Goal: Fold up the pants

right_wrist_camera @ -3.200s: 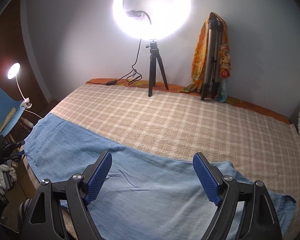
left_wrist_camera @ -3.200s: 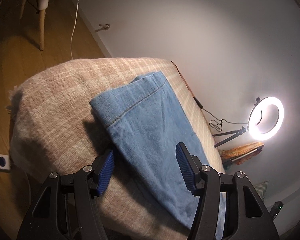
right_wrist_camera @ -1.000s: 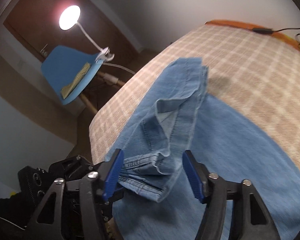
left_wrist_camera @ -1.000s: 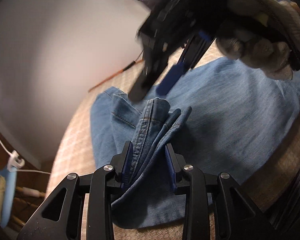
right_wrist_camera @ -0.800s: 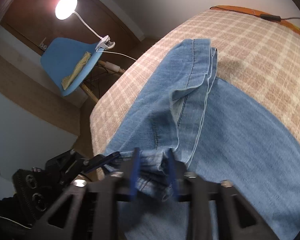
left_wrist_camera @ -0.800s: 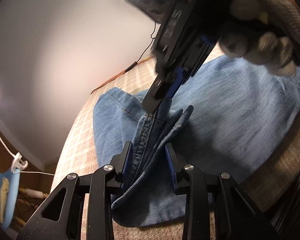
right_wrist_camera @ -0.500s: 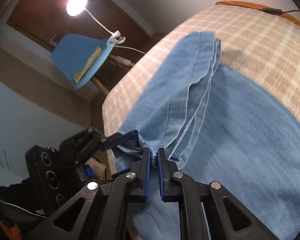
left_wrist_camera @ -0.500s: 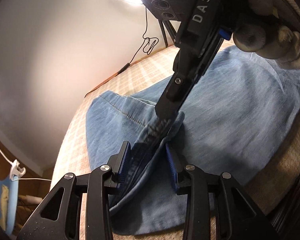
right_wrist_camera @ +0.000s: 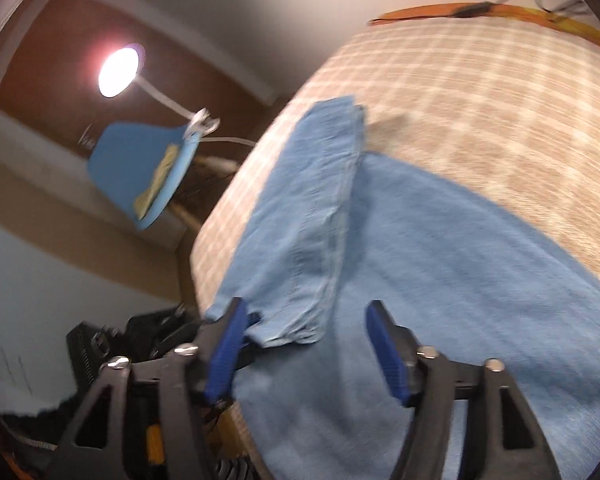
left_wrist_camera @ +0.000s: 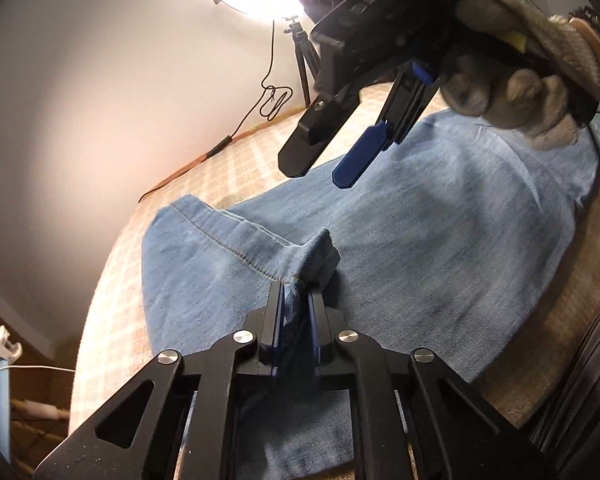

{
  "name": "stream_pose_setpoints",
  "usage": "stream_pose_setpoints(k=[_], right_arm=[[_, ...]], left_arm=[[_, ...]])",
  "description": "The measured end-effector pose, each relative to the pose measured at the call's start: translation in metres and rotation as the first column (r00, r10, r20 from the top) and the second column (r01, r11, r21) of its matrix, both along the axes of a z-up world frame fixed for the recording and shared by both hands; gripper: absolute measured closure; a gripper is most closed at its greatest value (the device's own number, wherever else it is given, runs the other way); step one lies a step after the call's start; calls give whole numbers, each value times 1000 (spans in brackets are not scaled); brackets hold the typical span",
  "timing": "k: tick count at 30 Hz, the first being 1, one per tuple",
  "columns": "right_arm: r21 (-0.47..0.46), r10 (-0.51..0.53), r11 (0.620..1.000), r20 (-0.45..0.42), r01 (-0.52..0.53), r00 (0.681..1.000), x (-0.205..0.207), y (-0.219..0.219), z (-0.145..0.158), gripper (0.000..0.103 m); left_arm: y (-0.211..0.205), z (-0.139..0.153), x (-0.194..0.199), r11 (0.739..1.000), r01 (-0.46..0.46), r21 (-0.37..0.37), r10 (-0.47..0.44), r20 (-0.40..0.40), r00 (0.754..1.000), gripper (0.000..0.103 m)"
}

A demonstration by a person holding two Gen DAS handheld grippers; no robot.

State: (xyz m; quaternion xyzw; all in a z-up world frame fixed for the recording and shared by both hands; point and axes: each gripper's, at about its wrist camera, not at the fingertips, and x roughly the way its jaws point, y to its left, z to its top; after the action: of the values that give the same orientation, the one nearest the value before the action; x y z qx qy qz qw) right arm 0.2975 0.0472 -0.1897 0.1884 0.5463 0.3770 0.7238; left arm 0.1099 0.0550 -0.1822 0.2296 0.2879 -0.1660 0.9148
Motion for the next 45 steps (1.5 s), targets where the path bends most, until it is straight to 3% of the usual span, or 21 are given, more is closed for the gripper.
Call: stream_pose_setpoints(k=[5,9,13,15,17,19,21,26,27,28,29,32,35,39,45], right_arm=[[60,-60,996,-70,64,996,15,-2,-9,30],[73,-42,996,-129,52,991,25,13,-19,30],[52,-42,997,-144,50,989,25,22,-25,30],[46,-58,997,-140,65,988,22,20,-25,30],[45,-72,996,-136,79,988,21,13,-24,30],[40,-85,995,-130,91,988,20,6,-23,30],[44,-100,993,-127,106,987,20,-3,-20,30],[59,-113,991,-124,121,986,21,-17,-14,30],[62,-113,991,-123,122,986,21,-20,-13,30],[64,-113,991,-121,121,986,20,-22,-12,30],[67,-111,991,-120,120,986,20,-22,-11,30],[68,-106,991,-121,115,987,20,-24,-9,30],[82,-110,989,-135,121,985,24,-17,-12,30],[102,-100,988,-157,117,983,34,-4,-17,30],[156,-89,980,-210,123,974,51,22,-30,29]], left_arm=[[19,13,-3,992,-37,-120,36,-6,999,97],[25,16,-6,990,-40,-136,40,-4,999,97],[9,8,-12,996,48,-80,-52,-55,997,97],[1,5,-15,995,82,-60,-87,-90,992,92],[-7,2,-13,994,95,-44,-100,-122,987,75],[-16,-1,-11,996,91,6,-89,-121,989,66],[-28,-6,-6,993,76,88,-66,-111,992,66],[-36,-7,15,992,62,114,-48,-121,991,64],[-34,-6,22,994,64,91,-51,-137,989,68],[-30,-5,26,996,63,60,-53,-151,987,83],[-26,-5,28,998,56,34,-50,-157,986,90],[-11,4,32,996,28,-82,-41,-168,985,92],[12,19,29,976,-10,-219,-20,-135,991,92],[26,39,19,955,-18,-295,-4,-72,997,92],[37,46,11,935,-22,-354,-1,-64,998,93]])
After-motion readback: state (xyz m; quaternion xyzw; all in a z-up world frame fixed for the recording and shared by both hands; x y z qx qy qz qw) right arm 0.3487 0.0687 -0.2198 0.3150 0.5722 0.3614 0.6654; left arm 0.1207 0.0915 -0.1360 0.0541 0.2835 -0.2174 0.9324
